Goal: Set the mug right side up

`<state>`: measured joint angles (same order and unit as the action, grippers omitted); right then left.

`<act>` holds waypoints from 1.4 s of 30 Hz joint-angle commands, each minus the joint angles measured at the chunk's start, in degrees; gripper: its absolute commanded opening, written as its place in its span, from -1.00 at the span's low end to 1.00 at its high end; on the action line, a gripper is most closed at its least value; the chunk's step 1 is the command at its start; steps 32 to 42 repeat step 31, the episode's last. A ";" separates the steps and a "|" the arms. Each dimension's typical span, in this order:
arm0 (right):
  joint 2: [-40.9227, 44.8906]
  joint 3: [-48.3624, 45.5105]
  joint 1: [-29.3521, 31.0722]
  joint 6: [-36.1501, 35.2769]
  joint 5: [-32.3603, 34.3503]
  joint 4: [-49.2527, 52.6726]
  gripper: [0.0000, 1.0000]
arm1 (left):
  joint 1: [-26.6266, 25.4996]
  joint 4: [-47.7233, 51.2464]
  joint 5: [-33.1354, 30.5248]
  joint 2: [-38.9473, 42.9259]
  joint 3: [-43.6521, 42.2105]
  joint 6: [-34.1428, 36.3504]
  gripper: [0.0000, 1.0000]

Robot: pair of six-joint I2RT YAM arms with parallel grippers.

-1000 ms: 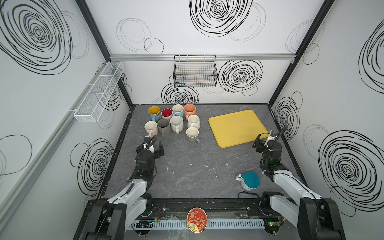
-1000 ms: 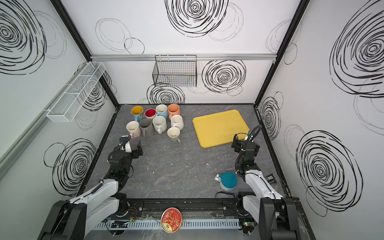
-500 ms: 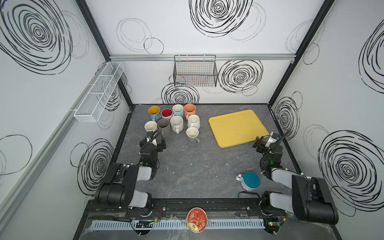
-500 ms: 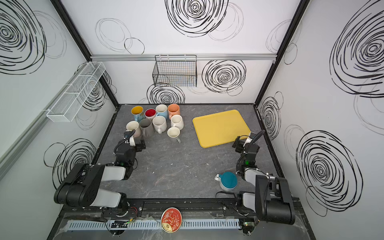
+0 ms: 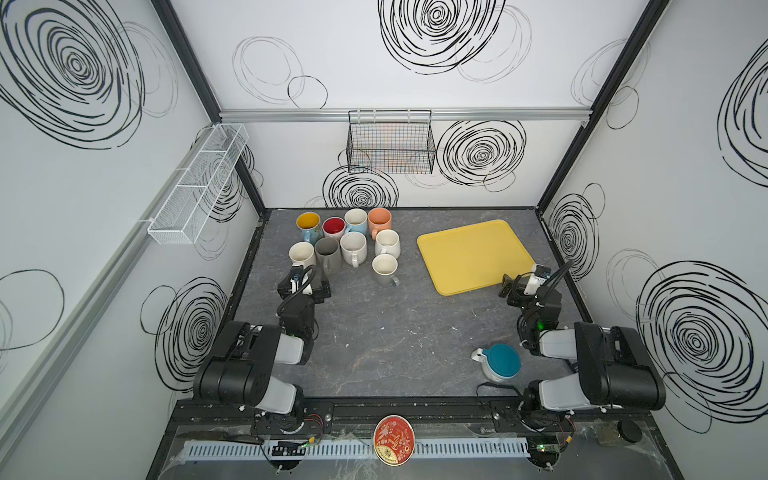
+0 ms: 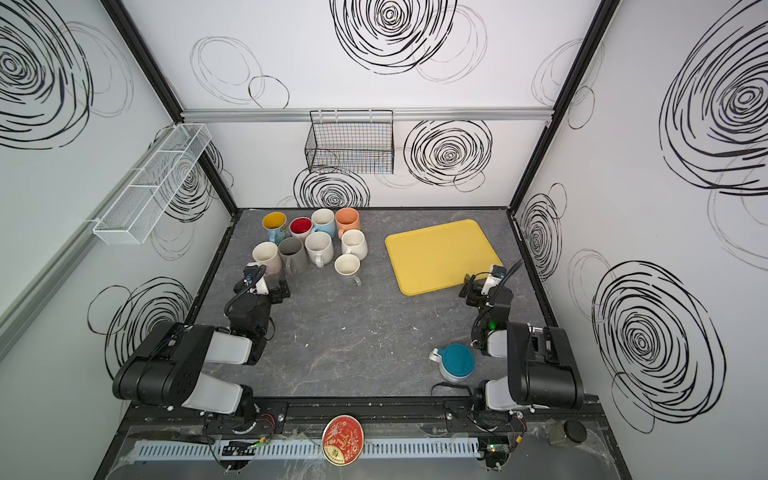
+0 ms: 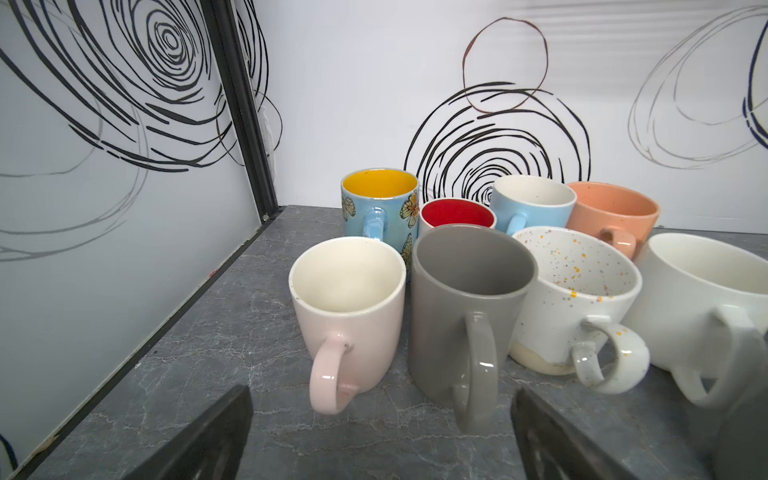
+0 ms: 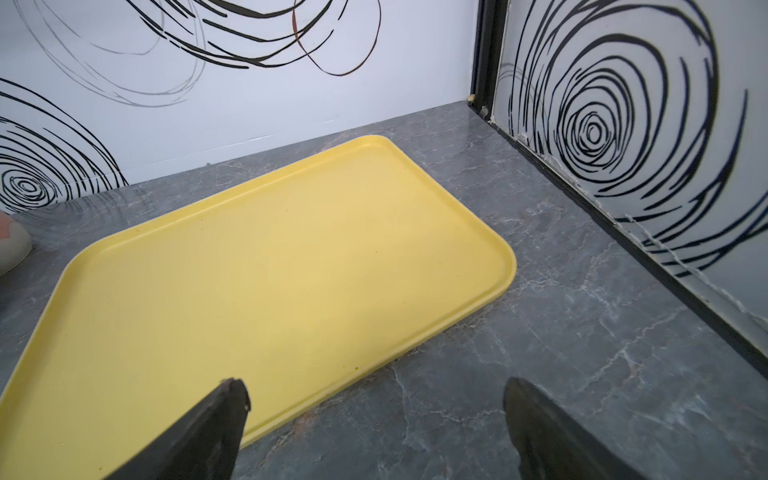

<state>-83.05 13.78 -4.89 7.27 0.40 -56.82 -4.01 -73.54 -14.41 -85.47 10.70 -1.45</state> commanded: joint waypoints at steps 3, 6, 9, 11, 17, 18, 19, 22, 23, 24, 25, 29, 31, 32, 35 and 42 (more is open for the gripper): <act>-0.76 3.71 2.69 -2.08 4.69 2.48 1.00 | 0.32 -3.54 -0.09 -0.23 0.23 0.31 0.98; -0.83 3.65 2.69 -2.13 4.69 2.35 1.00 | 0.32 -3.54 -0.17 -0.22 0.31 0.33 0.98; -0.72 3.62 2.78 -2.17 4.83 2.33 1.00 | 0.32 -3.45 -0.18 -0.22 0.31 0.31 0.98; -0.75 3.62 2.85 -2.17 4.87 2.32 1.00 | 0.32 -3.46 -0.22 -0.22 0.32 0.33 0.98; -0.78 3.62 3.32 -2.57 5.60 2.24 1.00 | 0.23 -3.37 -0.26 -0.24 0.43 0.33 0.98; -0.85 3.62 3.30 -2.52 5.64 2.24 1.00 | 0.24 -3.32 -0.26 -0.28 0.38 0.32 0.98; -0.73 3.58 3.30 -2.57 5.56 2.24 1.00 | 0.28 -3.28 -0.25 -0.31 0.46 0.33 0.98; -0.82 3.62 3.32 -2.52 5.59 2.24 1.00 | 0.24 -2.86 -0.36 -0.44 0.70 0.32 0.98; -0.89 3.62 3.28 -2.53 5.59 2.24 1.00 | 0.23 -2.23 -0.27 -0.53 1.04 0.31 0.98; -0.84 3.62 3.32 -2.52 5.66 2.24 1.00 | 0.38 -1.45 -0.11 -0.57 1.52 0.16 0.98; -0.88 3.61 3.39 -2.52 5.64 2.24 1.00 | 0.49 -1.14 0.16 -0.51 1.57 0.14 0.98; -0.89 3.62 3.30 -2.57 5.63 2.24 1.00 | 0.41 -1.96 0.00 -0.22 1.02 0.16 0.98; -0.89 3.62 3.30 -2.52 5.58 2.24 1.00 | 0.41 -2.05 0.00 -0.24 0.99 0.14 0.98; -0.89 3.62 3.30 -2.52 5.58 2.24 1.00 | 0.41 -2.05 0.00 -0.24 0.99 0.14 0.98; -0.89 3.62 3.30 -2.52 5.58 2.24 1.00 | 0.41 -2.05 0.00 -0.24 0.99 0.14 0.98; -0.89 3.62 3.30 -2.52 5.58 2.24 1.00 | 0.41 -2.05 0.00 -0.24 0.99 0.14 0.98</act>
